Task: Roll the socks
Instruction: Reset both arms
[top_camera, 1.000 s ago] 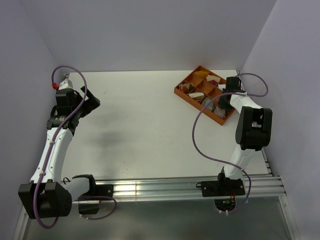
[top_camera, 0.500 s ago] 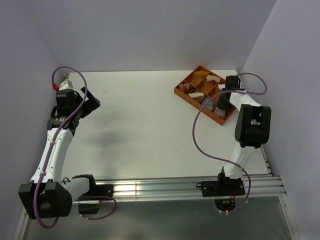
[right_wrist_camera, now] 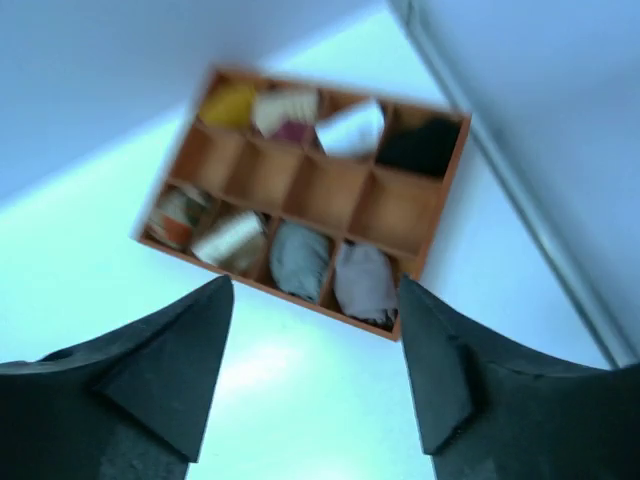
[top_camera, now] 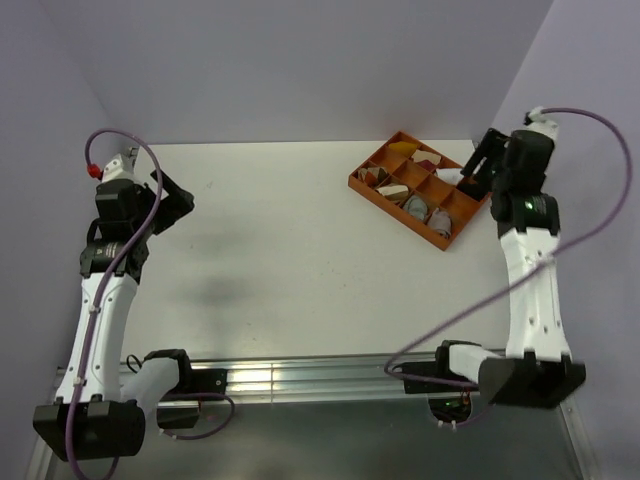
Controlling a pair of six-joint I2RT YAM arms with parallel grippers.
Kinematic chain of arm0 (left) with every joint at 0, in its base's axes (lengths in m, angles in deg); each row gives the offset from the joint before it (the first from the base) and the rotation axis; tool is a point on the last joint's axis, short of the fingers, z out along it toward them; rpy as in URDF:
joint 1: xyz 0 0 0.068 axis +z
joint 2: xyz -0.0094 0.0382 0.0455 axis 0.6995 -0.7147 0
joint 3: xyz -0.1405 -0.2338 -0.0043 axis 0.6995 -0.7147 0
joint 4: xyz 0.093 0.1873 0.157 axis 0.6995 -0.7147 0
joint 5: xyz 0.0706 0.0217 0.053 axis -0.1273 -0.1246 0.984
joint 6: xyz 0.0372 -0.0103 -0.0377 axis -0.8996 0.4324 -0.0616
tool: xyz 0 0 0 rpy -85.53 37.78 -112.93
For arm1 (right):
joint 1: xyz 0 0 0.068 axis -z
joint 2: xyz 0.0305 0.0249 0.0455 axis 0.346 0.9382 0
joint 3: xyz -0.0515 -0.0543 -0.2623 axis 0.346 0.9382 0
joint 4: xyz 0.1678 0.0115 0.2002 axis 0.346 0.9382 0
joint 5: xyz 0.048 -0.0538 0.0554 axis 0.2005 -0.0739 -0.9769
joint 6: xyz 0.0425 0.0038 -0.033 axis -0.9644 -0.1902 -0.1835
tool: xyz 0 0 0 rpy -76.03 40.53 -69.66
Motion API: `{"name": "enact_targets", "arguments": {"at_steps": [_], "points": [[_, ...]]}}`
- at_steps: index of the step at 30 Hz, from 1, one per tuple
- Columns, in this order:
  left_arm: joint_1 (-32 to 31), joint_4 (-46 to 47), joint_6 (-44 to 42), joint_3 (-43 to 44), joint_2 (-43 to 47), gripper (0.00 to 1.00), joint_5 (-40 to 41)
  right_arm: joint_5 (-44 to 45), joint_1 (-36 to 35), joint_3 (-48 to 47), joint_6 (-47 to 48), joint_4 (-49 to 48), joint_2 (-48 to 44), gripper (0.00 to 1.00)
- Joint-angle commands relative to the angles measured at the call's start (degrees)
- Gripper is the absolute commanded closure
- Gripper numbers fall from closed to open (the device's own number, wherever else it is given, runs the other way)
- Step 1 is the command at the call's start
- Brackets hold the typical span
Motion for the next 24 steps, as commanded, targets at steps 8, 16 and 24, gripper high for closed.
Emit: {"name": "enact_targets", "arguments": {"at_steps": [8,16,24], "points": [[-0.2,-14.2,-3.4,22.6,6.3,0.00,6.2,9.9,0.3,-10.1,1.4,7.4,-27.7,0.00],[-2.5,-19.9,-5.3,33.5,10.0,0.01,13.9,18.0,-1.0,-11.2,5.0,5.6,-44.8,0.00],[-7.8,-22.0,-6.7,35.9,13.6,0.01,20.2,20.9,-7.8,-8.7,7.5,3.3,-51.3,0.00]]}}
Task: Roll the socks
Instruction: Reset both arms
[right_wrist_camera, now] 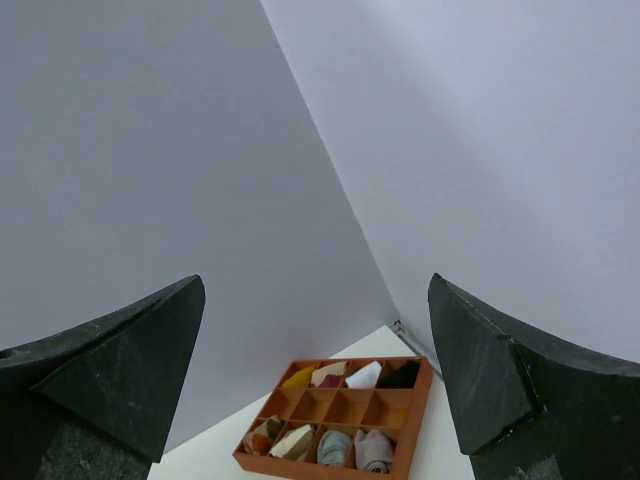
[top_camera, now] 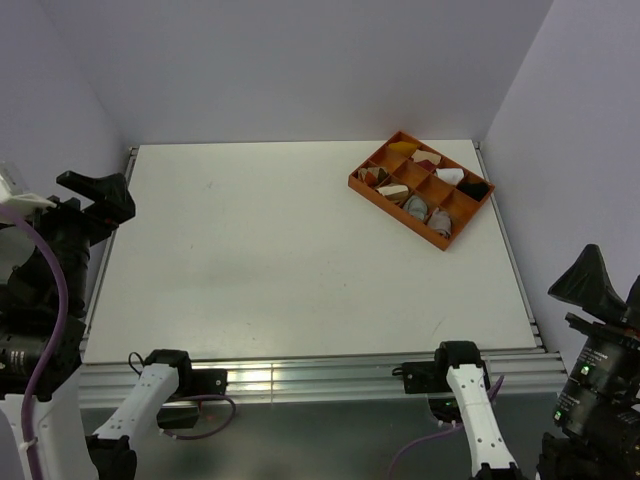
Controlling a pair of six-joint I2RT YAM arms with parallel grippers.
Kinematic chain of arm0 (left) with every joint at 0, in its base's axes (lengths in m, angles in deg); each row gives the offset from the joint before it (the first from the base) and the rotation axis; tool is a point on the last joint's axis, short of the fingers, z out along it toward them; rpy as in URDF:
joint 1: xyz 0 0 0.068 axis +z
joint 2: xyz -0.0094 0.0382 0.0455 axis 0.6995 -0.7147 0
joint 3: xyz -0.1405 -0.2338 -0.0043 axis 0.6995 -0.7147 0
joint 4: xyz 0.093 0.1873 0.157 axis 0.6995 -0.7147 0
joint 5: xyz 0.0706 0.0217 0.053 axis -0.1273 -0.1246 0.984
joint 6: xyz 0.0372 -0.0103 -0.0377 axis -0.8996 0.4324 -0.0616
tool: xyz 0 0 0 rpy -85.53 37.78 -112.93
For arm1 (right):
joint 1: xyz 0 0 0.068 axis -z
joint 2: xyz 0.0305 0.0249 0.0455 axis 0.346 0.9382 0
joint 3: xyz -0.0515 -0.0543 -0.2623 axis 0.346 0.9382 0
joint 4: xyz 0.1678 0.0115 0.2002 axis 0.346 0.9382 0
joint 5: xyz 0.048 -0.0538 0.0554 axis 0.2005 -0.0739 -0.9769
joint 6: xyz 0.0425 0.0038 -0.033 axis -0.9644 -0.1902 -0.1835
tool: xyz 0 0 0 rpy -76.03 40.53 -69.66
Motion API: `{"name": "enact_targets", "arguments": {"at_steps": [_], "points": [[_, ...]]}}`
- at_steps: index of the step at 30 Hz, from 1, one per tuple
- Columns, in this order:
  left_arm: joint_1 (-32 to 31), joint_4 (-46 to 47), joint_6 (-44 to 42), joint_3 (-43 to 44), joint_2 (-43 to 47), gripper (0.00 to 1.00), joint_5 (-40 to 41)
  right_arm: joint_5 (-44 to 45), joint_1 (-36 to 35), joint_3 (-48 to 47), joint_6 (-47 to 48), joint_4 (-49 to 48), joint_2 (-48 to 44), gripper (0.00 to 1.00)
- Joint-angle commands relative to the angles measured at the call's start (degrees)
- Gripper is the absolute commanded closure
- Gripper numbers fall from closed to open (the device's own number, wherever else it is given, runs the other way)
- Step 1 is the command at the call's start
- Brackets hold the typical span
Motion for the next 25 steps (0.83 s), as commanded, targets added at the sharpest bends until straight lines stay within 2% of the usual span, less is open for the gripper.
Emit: {"name": "enact_targets", "arguments": {"at_steps": [1,9,13,25], "points": [[-1.7,-1.8,-2.0,1.2,1.7,0.01,5.7,2.4,-2.2,1.8,2.8,-1.5,-0.1,0.00],[-5.9,-0.5,-2.7,-0.7,6.9,0.00,12.6,4.2,-7.6,5.9,5.8,-2.6,-4.3,0.00],[-6.9,1.4,-2.4,-2.7,9.7,0.00,13.8,5.7,-8.9,6.6,6.6,-2.7,-5.6,0.00],[-7.3,3.7,-2.1,-6.4,9.7,0.01,14.5,7.2,-10.2,9.5,8.0,-4.8,-7.1,0.00]]}}
